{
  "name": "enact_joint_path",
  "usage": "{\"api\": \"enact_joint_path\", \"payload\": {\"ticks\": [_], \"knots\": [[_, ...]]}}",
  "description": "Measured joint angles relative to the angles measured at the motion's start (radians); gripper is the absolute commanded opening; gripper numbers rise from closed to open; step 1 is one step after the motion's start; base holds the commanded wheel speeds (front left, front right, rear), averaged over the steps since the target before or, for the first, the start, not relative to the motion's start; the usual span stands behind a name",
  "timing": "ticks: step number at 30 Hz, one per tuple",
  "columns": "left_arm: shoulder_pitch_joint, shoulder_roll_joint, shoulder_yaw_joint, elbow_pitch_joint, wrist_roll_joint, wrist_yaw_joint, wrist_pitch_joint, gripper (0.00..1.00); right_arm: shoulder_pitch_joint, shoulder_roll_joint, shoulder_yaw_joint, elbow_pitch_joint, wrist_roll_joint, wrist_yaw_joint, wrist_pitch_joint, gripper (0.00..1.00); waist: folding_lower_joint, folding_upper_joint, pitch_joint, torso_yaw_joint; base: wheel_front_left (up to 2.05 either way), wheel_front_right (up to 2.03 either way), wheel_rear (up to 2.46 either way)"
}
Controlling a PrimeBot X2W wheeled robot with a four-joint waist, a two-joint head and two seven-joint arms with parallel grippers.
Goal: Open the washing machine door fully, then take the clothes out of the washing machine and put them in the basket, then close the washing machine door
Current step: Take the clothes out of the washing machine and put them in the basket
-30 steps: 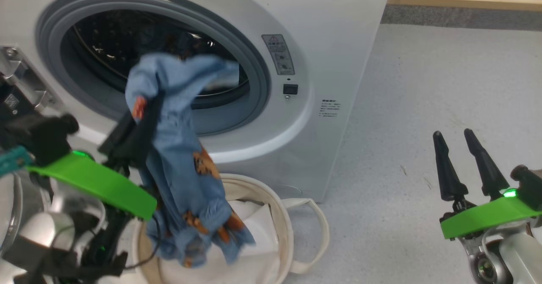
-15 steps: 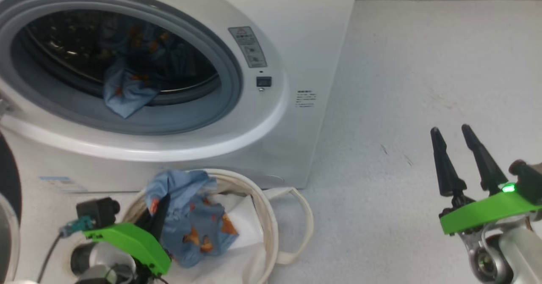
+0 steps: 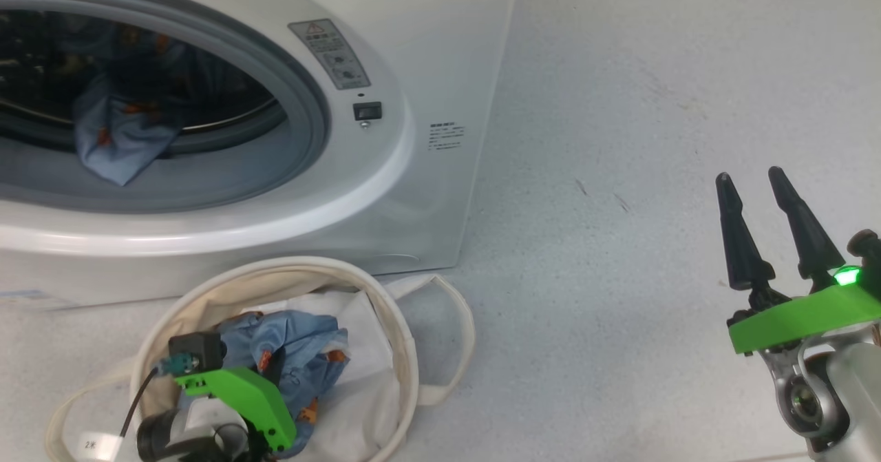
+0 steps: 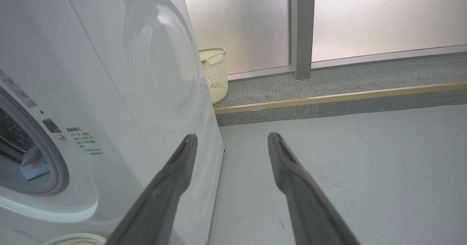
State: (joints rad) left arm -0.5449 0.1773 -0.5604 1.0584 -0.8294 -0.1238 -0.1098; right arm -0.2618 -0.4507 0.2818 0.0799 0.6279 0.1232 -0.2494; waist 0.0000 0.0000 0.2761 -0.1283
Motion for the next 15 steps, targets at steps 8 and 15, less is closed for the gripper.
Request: {"api": "enact_joint_path", "payload": {"ticks": [8,15], "knots": [[-0.062,-0.031,-0.017,0.087,-0.044,-0.001,-0.031,1.0,0.0,0.001,-0.001,0.003,0.0,0.0,0.0,1.0,0.0,0.0,0.02,-0.011,0.0,0.0,0.0],[-0.061,-0.021,-0.103,-0.004,-0.07,-0.001,-0.086,1.0,0.0,0.009,-0.001,0.005,0.0,0.0,0.0,1.0,0.0,0.0,0.005,0.017,0.0,0.0,0.0]]}}
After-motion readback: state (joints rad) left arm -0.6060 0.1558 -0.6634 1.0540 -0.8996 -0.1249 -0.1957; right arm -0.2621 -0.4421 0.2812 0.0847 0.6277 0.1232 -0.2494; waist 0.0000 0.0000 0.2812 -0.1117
